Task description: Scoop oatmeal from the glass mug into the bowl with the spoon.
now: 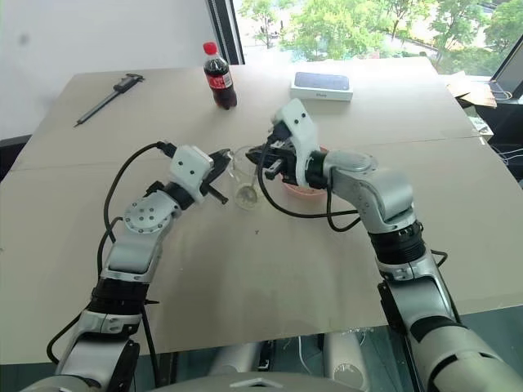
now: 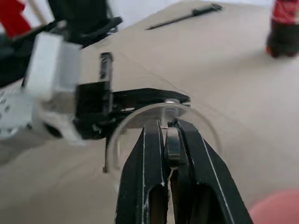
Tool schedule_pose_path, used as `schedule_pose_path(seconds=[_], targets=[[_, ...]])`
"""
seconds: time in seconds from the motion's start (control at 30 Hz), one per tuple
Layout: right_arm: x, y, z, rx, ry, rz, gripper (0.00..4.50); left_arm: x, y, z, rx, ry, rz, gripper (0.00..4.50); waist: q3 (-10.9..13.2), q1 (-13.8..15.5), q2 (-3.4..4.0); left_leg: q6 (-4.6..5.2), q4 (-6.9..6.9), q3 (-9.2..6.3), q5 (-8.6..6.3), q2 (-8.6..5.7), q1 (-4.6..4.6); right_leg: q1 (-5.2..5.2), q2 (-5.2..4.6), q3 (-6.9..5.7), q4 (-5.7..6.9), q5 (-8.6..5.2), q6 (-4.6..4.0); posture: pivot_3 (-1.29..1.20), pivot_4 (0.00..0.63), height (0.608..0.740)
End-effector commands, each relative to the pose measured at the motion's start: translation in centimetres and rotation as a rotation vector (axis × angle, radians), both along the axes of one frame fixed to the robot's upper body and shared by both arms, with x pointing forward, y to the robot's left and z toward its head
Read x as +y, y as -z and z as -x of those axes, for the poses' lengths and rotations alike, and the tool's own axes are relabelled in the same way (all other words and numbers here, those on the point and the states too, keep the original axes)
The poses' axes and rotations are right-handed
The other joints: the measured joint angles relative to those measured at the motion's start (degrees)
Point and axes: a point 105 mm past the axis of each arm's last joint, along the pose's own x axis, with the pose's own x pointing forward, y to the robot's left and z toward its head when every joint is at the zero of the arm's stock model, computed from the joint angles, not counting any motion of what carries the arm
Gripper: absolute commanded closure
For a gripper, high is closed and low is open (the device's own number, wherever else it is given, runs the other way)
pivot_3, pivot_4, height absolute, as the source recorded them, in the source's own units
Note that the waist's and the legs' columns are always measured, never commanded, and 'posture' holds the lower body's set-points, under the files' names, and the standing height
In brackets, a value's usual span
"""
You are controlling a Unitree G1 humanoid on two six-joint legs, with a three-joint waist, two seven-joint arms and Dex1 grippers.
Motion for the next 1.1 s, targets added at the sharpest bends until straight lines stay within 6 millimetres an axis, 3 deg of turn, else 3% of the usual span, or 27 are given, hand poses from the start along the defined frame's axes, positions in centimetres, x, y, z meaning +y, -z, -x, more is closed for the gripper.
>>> schedule_pose_path(seconds=[0.03,0.27,0.6,1.1], targets=[[-0.2,-1.3,-0.2,0.148,0.025,-0.099,4.5,-0.9,1.0,0.3,0.004,0.033,-0.032,4.48,0.0,0.0,0.01,0.0,0.0,0.0,0.0,0.0,0.0,0.0,0.0,0.01,0.0,0.0,0.0,0.0,0.15,0.74],[-2.1,-2.9,-1.8,0.323,0.108,-0.216,4.5,-1.0,1.7,0.1,-0.009,0.019,0.011,4.48,-0.02,0.02,0.03,0.0,0.0,0.01,0.0,-0.02,0.0,-0.01,0.0,0.0,0.02,0.0,0.0,0.0,0.15,0.74],[-5.0,-5.0,-3.2,0.415,0.176,-0.332,4.5,-0.2,2.4,-0.5,-0.022,-0.046,0.127,4.48,-0.1,-0.02,0.13,0.01,0.0,0.03,0.0,-0.04,0.01,0.0,0.0,0.0,0.07,0.0,0.0,0.0,0.15,0.74],[-9.6,-5.6,-4.8,0.531,0.293,-0.507,4.5,-1.0,3.3,-1.0,-0.117,-0.111,0.242,4.48,-0.32,0.18,0.32,0.05,0.01,0.05,0.01,-0.08,0.0,0.04,-0.07,0.01,0.12,0.0,0.01,0.0,0.15,0.74]])
